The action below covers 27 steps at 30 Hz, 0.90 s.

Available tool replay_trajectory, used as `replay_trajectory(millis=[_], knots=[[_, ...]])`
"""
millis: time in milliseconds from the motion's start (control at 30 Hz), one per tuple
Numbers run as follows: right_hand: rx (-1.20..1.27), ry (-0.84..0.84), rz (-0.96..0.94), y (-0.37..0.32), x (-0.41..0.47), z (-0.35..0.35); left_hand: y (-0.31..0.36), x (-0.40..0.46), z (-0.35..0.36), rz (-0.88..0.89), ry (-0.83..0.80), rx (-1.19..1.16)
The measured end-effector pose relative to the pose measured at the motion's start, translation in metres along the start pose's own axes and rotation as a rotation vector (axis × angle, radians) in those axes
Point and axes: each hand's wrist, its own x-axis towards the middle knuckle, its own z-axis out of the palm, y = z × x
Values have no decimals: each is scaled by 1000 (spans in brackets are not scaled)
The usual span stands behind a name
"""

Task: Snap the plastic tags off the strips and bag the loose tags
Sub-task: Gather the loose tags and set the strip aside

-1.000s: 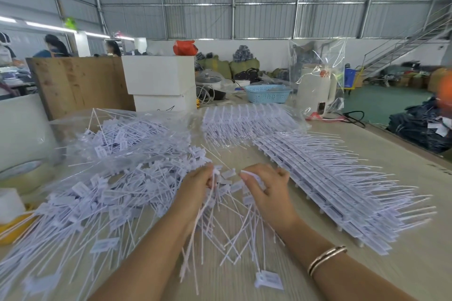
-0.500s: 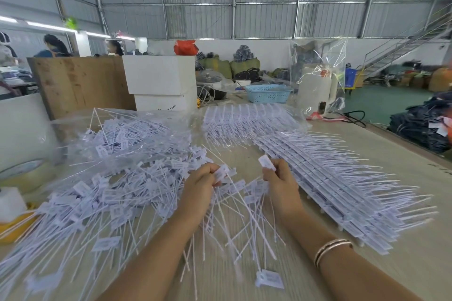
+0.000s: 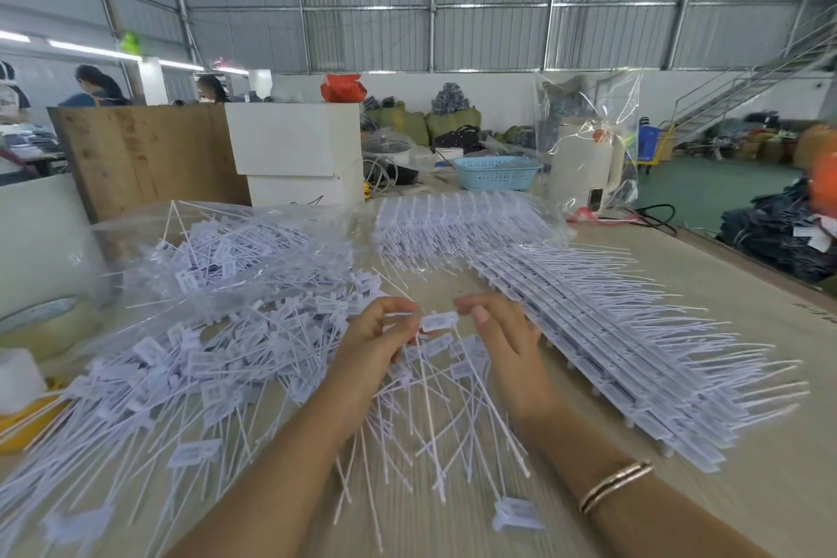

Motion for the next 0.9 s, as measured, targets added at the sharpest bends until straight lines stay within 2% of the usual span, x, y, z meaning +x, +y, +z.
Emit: replay_trajectory(millis=[133, 233, 300, 433, 600, 733, 900], knots=[[-263, -173, 48, -2, -1, 10, 0, -5, 8, 102, -133, 231], [-366, -222, 11, 3, 2, 13, 1, -8, 11, 200, -118, 339], [-327, -220, -30, 4, 1, 12, 0, -8, 9, 207, -80, 373], [-121, -225, -34, 3, 0, 12, -1, -7, 5, 123, -102, 413], [-96, -291, -28, 4, 0, 10, 2, -6, 8, 17, -66, 290], [-172, -255, -84, 5, 2, 12, 5, -5, 9, -98, -21, 133], [-309, -132, -154, 2, 0, 13, 6, -3, 10, -210, 29, -10]])
